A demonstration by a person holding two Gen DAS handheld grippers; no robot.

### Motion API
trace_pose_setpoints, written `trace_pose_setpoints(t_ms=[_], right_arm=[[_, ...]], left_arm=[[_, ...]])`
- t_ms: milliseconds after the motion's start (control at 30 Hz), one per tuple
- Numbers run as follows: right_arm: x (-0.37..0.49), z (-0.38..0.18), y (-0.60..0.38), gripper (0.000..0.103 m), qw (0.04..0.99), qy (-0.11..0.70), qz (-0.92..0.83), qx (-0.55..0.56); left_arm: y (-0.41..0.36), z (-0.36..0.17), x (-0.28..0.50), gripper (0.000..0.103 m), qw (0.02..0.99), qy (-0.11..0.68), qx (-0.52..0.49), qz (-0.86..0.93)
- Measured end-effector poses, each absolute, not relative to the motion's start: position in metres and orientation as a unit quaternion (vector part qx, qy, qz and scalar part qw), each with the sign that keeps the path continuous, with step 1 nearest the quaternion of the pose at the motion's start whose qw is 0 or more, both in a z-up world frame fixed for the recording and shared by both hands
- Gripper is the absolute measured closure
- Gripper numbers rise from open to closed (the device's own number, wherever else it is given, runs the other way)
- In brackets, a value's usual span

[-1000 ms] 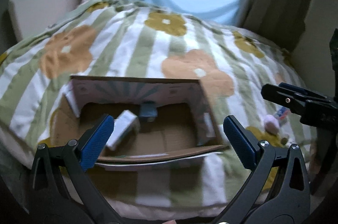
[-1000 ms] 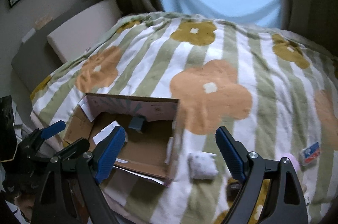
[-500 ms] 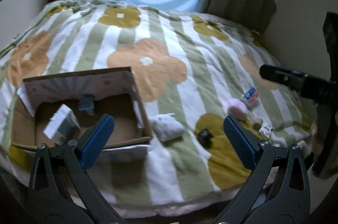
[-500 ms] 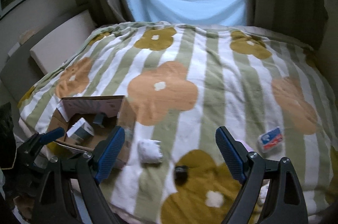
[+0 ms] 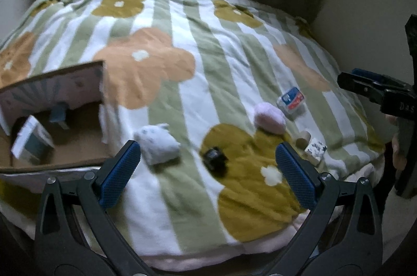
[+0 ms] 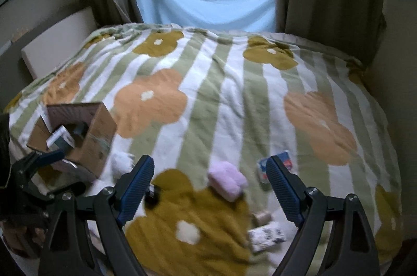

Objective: Organize objects
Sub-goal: 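Move the left tool to the black jar while the right tool reaches the tape roll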

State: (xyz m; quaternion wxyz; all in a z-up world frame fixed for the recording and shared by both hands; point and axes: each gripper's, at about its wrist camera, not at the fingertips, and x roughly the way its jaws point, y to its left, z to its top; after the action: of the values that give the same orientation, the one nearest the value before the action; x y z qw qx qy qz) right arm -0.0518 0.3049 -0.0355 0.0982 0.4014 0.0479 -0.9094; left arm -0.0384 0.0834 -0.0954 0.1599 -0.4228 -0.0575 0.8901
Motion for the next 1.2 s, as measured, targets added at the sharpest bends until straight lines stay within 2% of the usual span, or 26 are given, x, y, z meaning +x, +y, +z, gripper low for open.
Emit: trace_pose_setpoints(t_ms=[500, 733, 867, 1000, 1067, 1133, 1200], right_arm=[[-0.063, -0.13, 0.379, 0.018, 0.091, 0.078, -0.867, 0.483], [-0.074, -0.17, 0.388, 0.018, 0.106, 0.074, -0.849, 0.513], [-0.077, -0.185, 0.395, 0.018, 0.11, 0.069, -0.843, 0.522], [-0.08, -0.198, 0.399, 0.032, 0.106, 0.084, -0.834, 0.536], [-0.081, -0.203, 0.4, 0.035, 0.108, 0.086, -0.829, 0.542], [-0.082, -0.208, 0.399, 0.039, 0.112, 0.091, -0.825, 0.546], [-0.081, -0.212, 0.398, 0.043, 0.115, 0.099, -0.822, 0.548]], left_arm=[[0.132, -0.175, -0.049, 0.0, 0.156, -0.037, -0.455, 0.876], [0.138, -0.2, -0.065, 0.013, 0.152, -0.033, -0.475, 0.866], [0.143, -0.211, -0.073, 0.017, 0.154, -0.032, -0.485, 0.86], [0.149, -0.221, -0.08, 0.017, 0.157, -0.033, -0.489, 0.858], [0.15, -0.223, -0.082, 0.019, 0.157, -0.033, -0.488, 0.858], [0.151, -0.227, -0.085, 0.028, 0.157, -0.032, -0.491, 0.857], [0.151, -0.231, -0.087, 0.031, 0.155, -0.032, -0.495, 0.854]])
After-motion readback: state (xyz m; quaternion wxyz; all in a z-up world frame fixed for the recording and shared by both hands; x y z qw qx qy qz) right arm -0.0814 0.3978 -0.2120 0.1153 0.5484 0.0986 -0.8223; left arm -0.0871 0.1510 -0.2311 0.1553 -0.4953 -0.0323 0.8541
